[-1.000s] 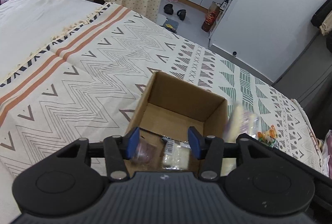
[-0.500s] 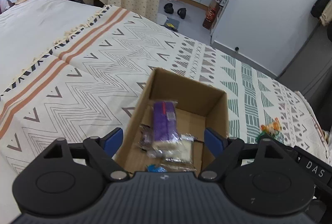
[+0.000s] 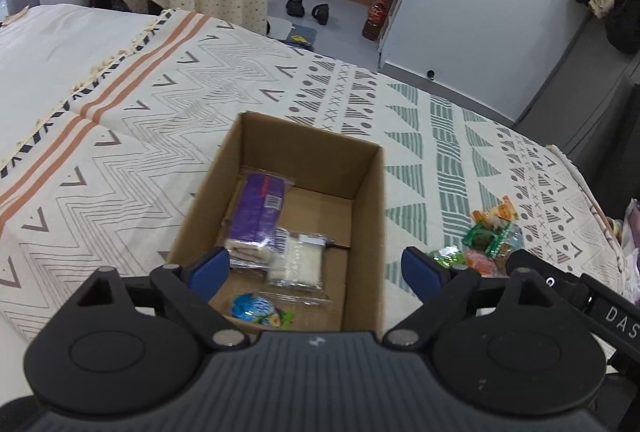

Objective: Organize snacks
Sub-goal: 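Move both grippers back to the pile and lower the right gripper onto the biscuit pack, then grasp the green pack with the left gripper while the right grasps the red candy, then carry both snacks over the cardboard box and open both grippers to drop them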

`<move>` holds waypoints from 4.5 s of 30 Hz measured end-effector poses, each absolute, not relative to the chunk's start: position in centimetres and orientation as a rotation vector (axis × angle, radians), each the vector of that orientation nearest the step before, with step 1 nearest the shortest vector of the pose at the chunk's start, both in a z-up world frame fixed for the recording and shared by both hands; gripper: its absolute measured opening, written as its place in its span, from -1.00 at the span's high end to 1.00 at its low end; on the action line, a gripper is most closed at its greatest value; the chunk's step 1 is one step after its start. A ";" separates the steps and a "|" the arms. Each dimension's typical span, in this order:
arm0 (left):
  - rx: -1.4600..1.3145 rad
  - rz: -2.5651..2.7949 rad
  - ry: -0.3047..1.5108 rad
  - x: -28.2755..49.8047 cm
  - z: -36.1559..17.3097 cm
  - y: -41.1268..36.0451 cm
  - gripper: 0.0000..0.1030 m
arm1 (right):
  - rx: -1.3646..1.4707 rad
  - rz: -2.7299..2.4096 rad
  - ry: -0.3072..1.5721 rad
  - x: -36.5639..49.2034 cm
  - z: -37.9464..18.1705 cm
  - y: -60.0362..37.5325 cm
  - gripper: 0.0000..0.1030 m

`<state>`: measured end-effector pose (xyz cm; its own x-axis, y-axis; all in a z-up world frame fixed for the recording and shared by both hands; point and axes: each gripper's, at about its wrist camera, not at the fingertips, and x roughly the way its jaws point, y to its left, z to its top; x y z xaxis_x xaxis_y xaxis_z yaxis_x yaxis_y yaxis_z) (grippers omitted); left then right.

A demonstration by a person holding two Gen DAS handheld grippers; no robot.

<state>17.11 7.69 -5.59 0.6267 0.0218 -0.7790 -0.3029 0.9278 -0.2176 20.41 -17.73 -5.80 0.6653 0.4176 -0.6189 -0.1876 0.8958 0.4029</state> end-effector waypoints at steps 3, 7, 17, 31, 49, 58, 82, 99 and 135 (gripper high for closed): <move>-0.334 0.187 0.882 17.2 -5.5 6.6 -0.85 | 0.325 0.331 0.757 20.2 -5.7 -19.1 -0.75; -0.322 0.156 0.891 17.5 -5.6 4.9 -0.86 | 0.330 0.303 0.747 19.9 -5.9 -20.9 -0.81; -0.306 0.098 0.924 18.5 -6.5 1.0 -0.86 | 0.350 0.239 0.756 19.7 -7.3 -25.2 -0.83; -0.259 0.059 0.947 20.8 -8.1 -3.2 -0.85 | 0.387 0.207 0.788 20.5 -10.0 -28.9 -0.83; -0.223 0.041 0.976 25.2 -11.8 -6.4 -0.66 | 0.529 0.226 0.822 24.0 -15.3 -30.7 -0.40; -0.223 0.053 0.994 27.9 -13.4 -6.3 -0.59 | 0.567 0.218 0.854 25.7 -17.0 -30.1 -0.10; -0.177 0.055 1.074 32.8 -18.6 -8.3 -0.23 | 0.644 0.156 0.934 28.9 -20.5 -29.6 0.58; -0.184 0.082 1.014 30.0 -15.8 -7.5 0.19 | 0.609 0.197 0.860 27.6 -17.7 -29.3 0.72; -0.267 0.200 0.814 21.1 -5.0 1.1 0.19 | 0.474 0.361 0.682 23.7 -9.4 -23.4 0.73</move>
